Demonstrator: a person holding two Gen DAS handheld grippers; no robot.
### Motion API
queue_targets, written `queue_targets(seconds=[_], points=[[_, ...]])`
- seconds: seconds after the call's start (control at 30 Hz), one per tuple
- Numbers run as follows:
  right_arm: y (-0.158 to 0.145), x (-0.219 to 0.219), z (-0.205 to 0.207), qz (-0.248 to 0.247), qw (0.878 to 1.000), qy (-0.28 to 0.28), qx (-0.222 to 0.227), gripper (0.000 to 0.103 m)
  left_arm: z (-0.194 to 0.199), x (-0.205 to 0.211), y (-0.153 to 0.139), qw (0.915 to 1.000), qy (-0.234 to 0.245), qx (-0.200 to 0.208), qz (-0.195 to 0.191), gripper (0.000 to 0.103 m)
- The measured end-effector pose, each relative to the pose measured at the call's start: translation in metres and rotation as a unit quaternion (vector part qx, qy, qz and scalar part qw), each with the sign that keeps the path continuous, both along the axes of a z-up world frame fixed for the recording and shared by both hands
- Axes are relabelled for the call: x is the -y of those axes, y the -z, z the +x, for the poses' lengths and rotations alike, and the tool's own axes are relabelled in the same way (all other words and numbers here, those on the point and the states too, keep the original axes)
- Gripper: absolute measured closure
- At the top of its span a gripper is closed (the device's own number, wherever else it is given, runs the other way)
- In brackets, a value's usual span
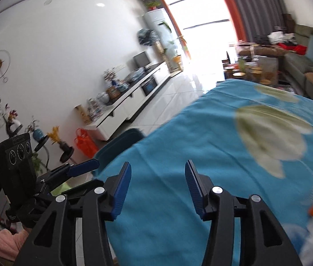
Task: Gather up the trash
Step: 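Grasp a white tissue with the left tool while the right tool reaches toward the orange peel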
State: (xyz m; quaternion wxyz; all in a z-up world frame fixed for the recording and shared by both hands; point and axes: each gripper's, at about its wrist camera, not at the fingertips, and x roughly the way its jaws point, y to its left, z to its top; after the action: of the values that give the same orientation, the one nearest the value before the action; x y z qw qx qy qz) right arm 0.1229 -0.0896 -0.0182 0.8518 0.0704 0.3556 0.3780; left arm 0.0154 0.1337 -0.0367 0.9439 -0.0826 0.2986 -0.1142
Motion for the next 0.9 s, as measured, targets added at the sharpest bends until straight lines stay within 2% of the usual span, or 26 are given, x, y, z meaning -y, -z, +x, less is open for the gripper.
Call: queue_targets(seconds=[0.23,0.53,0.7,0.9], points=[[0.004,0.089,-0.017,0.002,0.994,0.109,0.001,0.055,0.016,0.079,-0.003,0.995,0.097,-0.006,0.02,0.027],[0.023,0.171,-0.024,0.004,0.977,0.213,-0.011,0.055,0.042,0.175,0.006,0.9791,0.196,-0.035,0.039,0.03],[0.03,0.196,-0.021,0.014,0.971,0.239,-0.018,0.055,0.058,0.211,0.01,0.9716,0.227,-0.051,0.045,0.03],[0.04,0.211,-0.012,0.018,0.973,0.23,-0.021,0.055,0.08,0.242,0.018,0.9655,0.243,-0.081,0.049,0.033]])
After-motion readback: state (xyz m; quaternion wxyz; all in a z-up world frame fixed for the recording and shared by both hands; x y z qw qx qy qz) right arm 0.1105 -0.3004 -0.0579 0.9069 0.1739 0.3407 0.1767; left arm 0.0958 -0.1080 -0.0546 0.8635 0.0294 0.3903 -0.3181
